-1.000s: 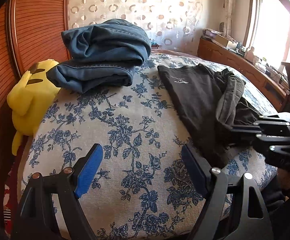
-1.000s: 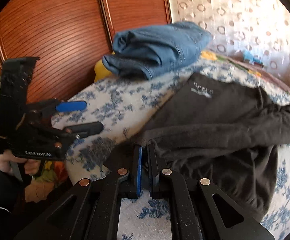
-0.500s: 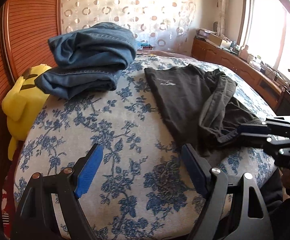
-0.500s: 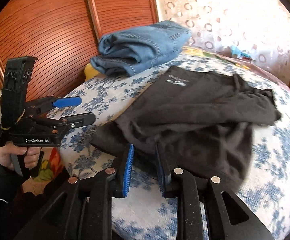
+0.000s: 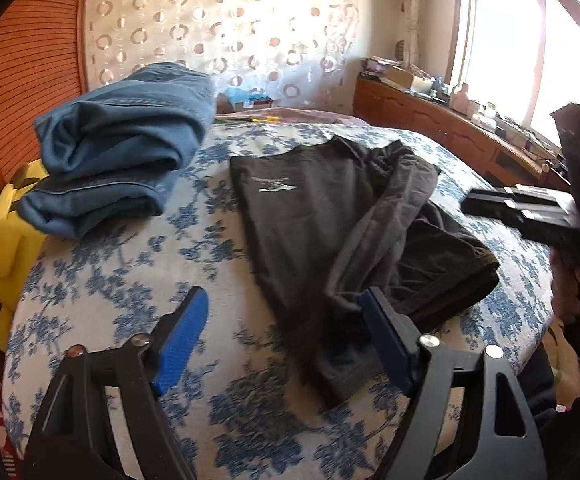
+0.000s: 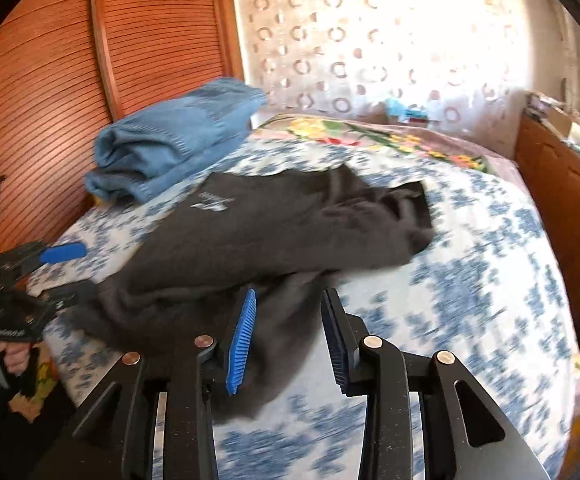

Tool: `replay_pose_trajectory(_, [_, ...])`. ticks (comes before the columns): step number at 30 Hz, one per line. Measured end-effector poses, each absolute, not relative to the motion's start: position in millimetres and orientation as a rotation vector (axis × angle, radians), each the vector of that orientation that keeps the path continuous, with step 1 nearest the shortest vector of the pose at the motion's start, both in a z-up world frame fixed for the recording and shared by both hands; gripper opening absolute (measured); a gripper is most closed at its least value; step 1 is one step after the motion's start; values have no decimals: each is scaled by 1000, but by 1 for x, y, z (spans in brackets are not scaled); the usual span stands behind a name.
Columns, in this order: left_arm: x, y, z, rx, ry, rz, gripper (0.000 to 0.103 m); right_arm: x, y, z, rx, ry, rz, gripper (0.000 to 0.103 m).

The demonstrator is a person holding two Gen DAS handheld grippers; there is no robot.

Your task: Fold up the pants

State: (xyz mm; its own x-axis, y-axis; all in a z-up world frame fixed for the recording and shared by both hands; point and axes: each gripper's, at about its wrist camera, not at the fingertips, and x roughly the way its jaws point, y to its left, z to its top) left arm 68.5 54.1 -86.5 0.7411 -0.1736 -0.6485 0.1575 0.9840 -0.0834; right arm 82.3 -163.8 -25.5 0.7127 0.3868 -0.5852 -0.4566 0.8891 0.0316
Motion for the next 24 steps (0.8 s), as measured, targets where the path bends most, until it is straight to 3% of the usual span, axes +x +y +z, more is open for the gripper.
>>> replay_pose_trajectory(6, [73,45,-91,-21,730,-213,62,120,-169,-19,-127,621,406,36])
replay_pose_trajectory(21, [68,37,-97,-13,735,-236,42,189,-162,-36,-67,740,414,36])
replay_pose_trajectory(22, [68,36,-96,-11,732,-238,41,190,-164,-35,-60,746,433,30])
replay_pose_trajectory(23, [67,36,-96,-10,731,-238,40,188,-167,-34,-54,747,450,16])
replay_pose_trajectory(24, [67,35,-96,-9,730,-241,38,186,-168,-34,-48,750,471,9])
